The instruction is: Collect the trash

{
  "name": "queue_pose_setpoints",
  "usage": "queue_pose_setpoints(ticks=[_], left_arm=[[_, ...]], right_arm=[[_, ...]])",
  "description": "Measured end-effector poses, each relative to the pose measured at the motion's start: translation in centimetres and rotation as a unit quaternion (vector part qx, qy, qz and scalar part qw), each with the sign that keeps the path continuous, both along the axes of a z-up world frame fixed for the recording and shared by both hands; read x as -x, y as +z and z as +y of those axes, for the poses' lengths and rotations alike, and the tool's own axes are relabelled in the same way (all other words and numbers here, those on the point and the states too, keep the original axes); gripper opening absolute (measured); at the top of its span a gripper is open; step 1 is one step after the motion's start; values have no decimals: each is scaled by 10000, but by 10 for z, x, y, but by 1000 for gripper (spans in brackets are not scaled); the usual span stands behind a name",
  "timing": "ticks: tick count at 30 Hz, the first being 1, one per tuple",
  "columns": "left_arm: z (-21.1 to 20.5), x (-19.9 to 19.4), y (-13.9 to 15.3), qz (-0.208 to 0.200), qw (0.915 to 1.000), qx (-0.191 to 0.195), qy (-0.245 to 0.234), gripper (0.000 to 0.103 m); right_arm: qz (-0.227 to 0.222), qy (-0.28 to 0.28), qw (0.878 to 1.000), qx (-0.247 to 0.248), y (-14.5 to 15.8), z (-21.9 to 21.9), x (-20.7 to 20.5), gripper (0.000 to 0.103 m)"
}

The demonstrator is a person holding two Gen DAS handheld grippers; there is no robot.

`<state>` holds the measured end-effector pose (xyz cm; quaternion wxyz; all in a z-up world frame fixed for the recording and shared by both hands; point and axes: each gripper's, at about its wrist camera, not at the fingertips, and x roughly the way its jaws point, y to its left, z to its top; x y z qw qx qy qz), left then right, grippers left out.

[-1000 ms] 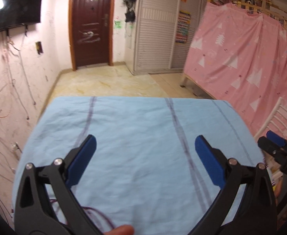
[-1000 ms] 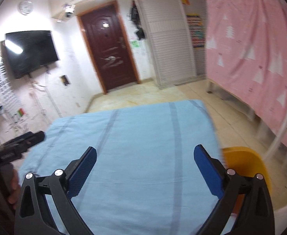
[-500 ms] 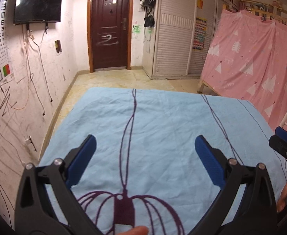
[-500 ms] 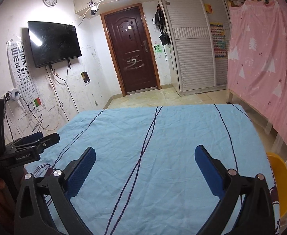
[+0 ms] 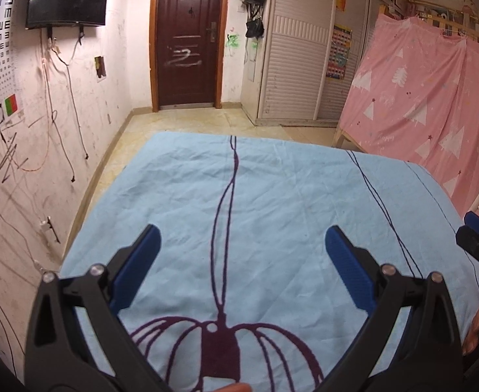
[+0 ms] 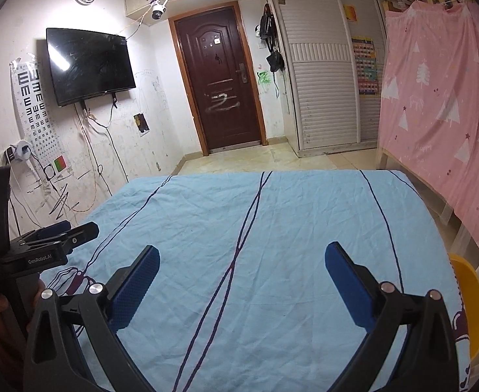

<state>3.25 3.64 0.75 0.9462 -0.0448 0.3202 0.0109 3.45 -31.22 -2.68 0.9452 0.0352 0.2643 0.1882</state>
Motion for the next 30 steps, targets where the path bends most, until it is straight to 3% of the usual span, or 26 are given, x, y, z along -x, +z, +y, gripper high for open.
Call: queue_pose_setpoints(ticks=[30], left_arm=[[0, 0, 0, 1, 10000, -8, -5, 97]], right_arm=[[30, 0, 10000, 26, 0, -3, -2, 94]])
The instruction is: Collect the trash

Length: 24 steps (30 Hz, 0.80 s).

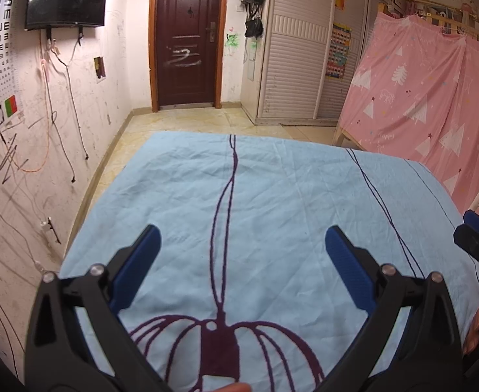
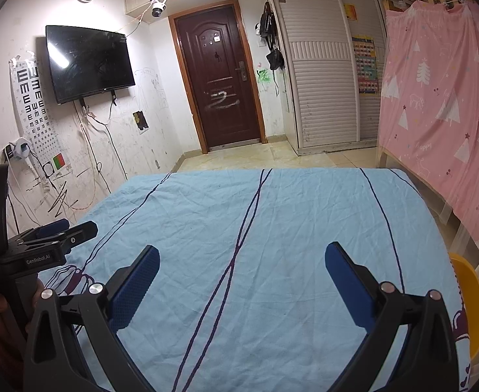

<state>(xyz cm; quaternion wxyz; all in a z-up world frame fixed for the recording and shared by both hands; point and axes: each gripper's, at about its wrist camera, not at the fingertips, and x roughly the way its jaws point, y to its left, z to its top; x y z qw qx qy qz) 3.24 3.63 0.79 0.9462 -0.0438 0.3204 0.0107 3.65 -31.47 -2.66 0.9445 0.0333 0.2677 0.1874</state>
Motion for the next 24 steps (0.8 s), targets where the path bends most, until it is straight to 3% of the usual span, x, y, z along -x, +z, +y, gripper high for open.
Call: queue_pose_setpoints(ticks=[24], left_arm=[[0, 3, 1, -87, 9999, -120, -10, 97]], right_arm=[[7, -4, 10000, 4, 0, 1, 0, 94]])
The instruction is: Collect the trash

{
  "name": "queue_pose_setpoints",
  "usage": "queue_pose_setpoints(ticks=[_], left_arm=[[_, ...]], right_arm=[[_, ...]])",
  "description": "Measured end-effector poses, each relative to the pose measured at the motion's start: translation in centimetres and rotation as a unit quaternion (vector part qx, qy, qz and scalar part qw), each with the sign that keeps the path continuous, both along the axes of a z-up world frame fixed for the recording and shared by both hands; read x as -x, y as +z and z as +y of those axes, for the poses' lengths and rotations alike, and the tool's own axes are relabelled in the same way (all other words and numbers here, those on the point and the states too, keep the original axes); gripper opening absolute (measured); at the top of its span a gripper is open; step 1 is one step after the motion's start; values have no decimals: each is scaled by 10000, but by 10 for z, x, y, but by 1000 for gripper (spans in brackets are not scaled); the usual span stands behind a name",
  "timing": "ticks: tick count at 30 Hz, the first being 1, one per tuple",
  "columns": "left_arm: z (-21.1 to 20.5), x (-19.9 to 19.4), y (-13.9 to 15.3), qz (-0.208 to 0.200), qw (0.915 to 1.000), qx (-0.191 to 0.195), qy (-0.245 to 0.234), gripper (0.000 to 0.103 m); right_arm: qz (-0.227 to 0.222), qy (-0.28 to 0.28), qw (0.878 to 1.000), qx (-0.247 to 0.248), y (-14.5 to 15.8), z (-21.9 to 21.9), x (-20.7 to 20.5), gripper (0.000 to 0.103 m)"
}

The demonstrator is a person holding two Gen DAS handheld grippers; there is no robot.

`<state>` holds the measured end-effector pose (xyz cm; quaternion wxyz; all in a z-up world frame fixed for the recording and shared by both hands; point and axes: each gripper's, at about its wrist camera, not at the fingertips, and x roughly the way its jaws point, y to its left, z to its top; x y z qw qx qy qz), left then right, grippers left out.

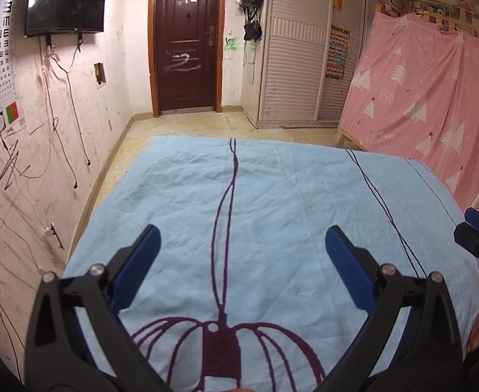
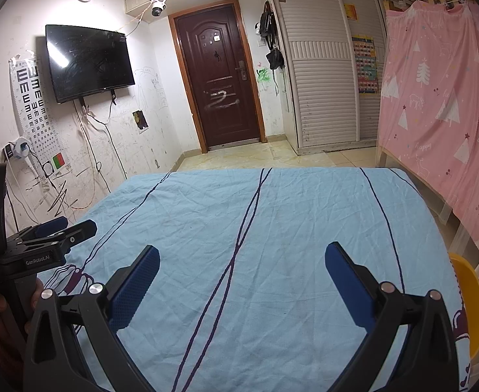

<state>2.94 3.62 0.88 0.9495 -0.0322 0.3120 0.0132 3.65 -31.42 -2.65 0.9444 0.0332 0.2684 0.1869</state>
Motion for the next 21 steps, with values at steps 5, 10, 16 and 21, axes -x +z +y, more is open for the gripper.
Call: queue_pose_setpoints(ticks=[5, 10, 16, 21], left_arm=[[-1, 1, 2, -34, 10000, -87, -10, 97], [-1, 1, 2, -27, 10000, -75, -21, 97], [2, 0, 2, 20, 10000, -48, -38, 97], [2, 0, 2, 18, 9999, -68, -72, 97]], right_arm=[[0, 1, 10000, 1, 0, 0, 0, 94], [-3, 1, 10000, 3, 1, 0, 0, 94], [3, 0, 10000, 3, 1, 0, 0, 94], [5, -1, 10000, 10, 1, -1, 0, 94]])
